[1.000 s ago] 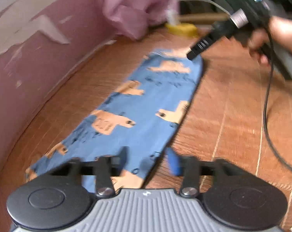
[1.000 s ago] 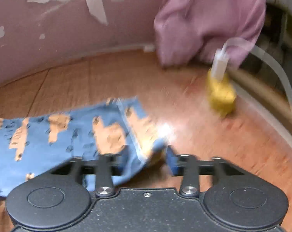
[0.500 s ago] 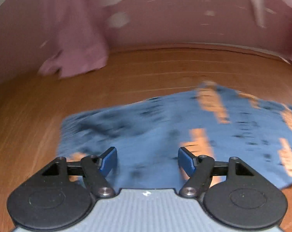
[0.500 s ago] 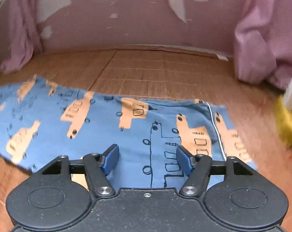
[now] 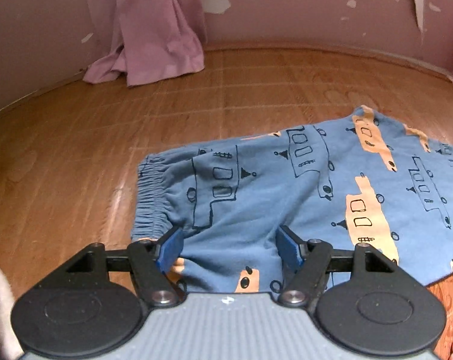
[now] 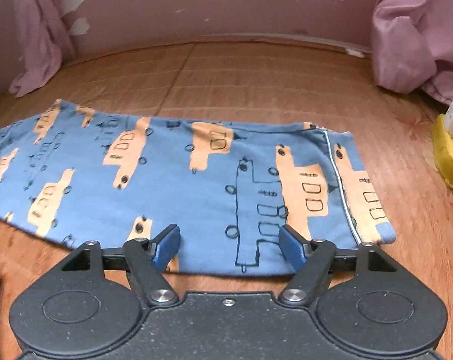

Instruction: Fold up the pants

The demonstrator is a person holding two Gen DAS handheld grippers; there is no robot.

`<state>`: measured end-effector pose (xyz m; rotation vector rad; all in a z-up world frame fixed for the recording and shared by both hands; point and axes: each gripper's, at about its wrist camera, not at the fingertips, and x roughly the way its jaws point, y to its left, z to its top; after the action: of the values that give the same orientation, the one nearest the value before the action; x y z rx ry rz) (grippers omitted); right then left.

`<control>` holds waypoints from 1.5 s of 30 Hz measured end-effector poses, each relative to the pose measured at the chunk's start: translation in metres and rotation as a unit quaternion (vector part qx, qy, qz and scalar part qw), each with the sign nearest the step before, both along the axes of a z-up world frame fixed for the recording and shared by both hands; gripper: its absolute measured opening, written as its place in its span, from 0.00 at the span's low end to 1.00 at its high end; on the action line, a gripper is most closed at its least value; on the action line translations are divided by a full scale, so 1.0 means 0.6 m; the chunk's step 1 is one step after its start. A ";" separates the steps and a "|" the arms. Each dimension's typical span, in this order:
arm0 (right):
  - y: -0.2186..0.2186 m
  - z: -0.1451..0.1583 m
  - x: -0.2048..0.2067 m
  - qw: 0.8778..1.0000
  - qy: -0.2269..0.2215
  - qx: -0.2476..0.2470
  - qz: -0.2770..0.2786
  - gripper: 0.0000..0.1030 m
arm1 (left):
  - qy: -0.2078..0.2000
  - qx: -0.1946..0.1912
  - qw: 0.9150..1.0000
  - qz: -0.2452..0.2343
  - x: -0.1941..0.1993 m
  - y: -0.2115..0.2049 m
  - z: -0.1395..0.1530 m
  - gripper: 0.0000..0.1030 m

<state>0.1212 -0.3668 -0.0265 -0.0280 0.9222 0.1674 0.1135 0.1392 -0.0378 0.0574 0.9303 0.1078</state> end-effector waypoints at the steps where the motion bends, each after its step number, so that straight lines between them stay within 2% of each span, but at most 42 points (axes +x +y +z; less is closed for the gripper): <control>1: -0.003 0.008 -0.004 1.000 -0.006 0.019 0.007 0.65 | -0.002 0.015 1.000 0.001 0.000 -0.005 0.007 0.73; 3: 0.001 0.026 0.009 0.999 -0.027 0.034 0.033 0.65 | -0.033 0.046 0.998 -0.020 -0.001 -0.032 0.030 0.78; 6: 0.029 0.051 0.073 0.992 -0.041 0.056 0.103 0.67 | -0.074 0.046 0.991 -0.102 0.011 -0.087 0.056 0.84; 8: 0.054 0.059 0.142 0.982 -0.018 0.113 0.148 0.69 | -0.081 0.048 0.978 -0.184 0.033 -0.134 0.061 0.85; 9: 0.071 0.061 0.183 0.973 -0.002 0.154 0.171 0.70 | -0.081 0.055 0.972 -0.213 0.043 -0.150 0.058 0.85; 11: 0.108 0.061 0.246 0.960 0.025 0.198 0.198 0.72 | -0.077 0.079 0.952 -0.285 0.063 -0.185 0.042 0.85; 13: 0.149 0.064 0.297 0.952 0.031 0.213 0.217 0.72 | -0.064 0.094 0.935 -0.337 0.076 -0.202 0.019 0.85; 15: 0.188 0.065 0.340 0.945 0.035 0.221 0.237 0.72 | -0.054 0.093 0.926 -0.362 0.094 -0.204 -0.002 0.85; 16: 0.205 0.064 0.357 0.940 0.037 0.230 0.248 0.71 | -0.050 0.085 0.926 -0.364 0.103 -0.203 -0.008 0.86; 19: 0.253 0.051 0.390 0.915 0.057 0.253 0.309 0.55 | -0.036 0.033 0.931 -0.360 0.119 -0.189 -0.017 0.88; 21: 0.280 0.041 0.400 0.900 0.069 0.242 0.356 0.39 | -0.028 -0.004 0.930 -0.366 0.121 -0.174 -0.025 0.88; 22: 0.293 0.039 0.404 0.894 0.073 0.232 0.377 0.37 | -0.030 -0.018 0.931 -0.365 0.114 -0.169 -0.029 0.89; 25: 0.330 0.019 0.413 0.875 0.093 0.210 0.426 0.36 | -0.046 -0.044 0.932 -0.357 0.103 -0.146 -0.038 0.93; 29: 0.357 -0.012 0.444 0.863 0.133 0.205 0.442 0.36 | -0.063 -0.049 0.932 -0.355 0.097 -0.140 -0.044 0.96; 34: 0.381 -0.026 0.473 0.827 0.205 0.251 0.459 0.33 | -0.074 -0.051 0.934 -0.345 0.088 -0.134 -0.047 0.97; 37: 0.381 -0.025 0.472 0.811 0.239 0.271 0.461 0.33 | -0.078 -0.051 0.936 -0.339 0.085 -0.135 -0.047 0.98; 39: 0.388 -0.021 0.473 0.808 0.245 0.272 0.463 0.35 | -0.078 -0.050 0.937 -0.336 0.085 -0.136 -0.047 0.98; 43: 0.408 -0.023 0.469 0.822 0.218 0.252 0.463 0.35 | -0.079 -0.049 0.937 -0.337 0.084 -0.135 -0.048 0.98; 44: 0.409 -0.022 0.467 0.829 0.211 0.249 0.455 0.28 | -0.079 -0.050 0.937 -0.336 0.084 -0.136 -0.048 0.98; 45: 0.411 -0.023 0.464 0.835 0.205 0.238 0.453 0.10 | -0.080 -0.050 0.938 -0.335 0.085 -0.136 -0.048 0.98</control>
<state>0.3998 -0.1200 -0.0401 0.0374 1.2142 1.3323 0.1645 0.0573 -0.0663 0.2654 0.7115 -0.5609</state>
